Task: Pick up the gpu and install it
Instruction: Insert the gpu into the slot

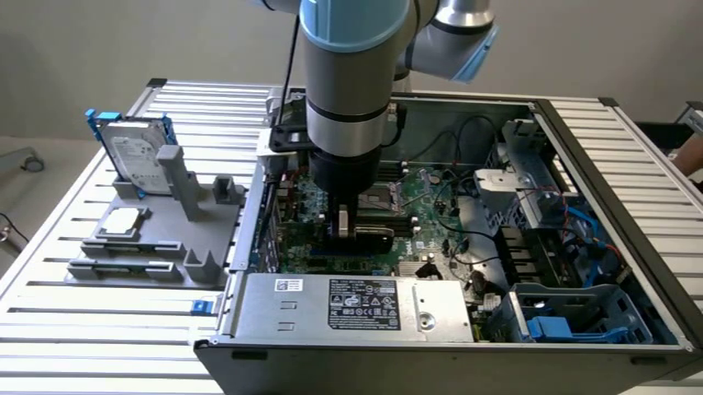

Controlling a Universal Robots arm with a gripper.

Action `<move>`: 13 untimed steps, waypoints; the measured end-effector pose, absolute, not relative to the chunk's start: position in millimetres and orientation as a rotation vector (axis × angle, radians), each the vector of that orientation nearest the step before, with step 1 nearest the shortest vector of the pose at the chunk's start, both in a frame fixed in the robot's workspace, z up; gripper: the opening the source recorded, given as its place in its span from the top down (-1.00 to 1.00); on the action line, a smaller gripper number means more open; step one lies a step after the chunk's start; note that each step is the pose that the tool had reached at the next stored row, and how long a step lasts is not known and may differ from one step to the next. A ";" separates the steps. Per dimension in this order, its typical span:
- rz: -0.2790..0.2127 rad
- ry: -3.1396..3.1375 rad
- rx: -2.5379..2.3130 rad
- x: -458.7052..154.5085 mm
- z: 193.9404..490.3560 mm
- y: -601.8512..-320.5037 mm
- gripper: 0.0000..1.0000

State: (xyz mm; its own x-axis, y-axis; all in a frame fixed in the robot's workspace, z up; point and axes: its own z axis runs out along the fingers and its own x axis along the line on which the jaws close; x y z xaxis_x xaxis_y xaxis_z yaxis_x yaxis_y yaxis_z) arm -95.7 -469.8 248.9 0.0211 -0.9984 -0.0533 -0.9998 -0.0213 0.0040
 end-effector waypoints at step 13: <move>0.064 2.173 -2.220 -95.6 248.0 -469.7 0.47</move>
State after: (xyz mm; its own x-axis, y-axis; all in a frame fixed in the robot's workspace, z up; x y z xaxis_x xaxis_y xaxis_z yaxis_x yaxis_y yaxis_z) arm -95.6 -469.7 248.0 0.0211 -0.9983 -0.0536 -0.9998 -0.0213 0.0038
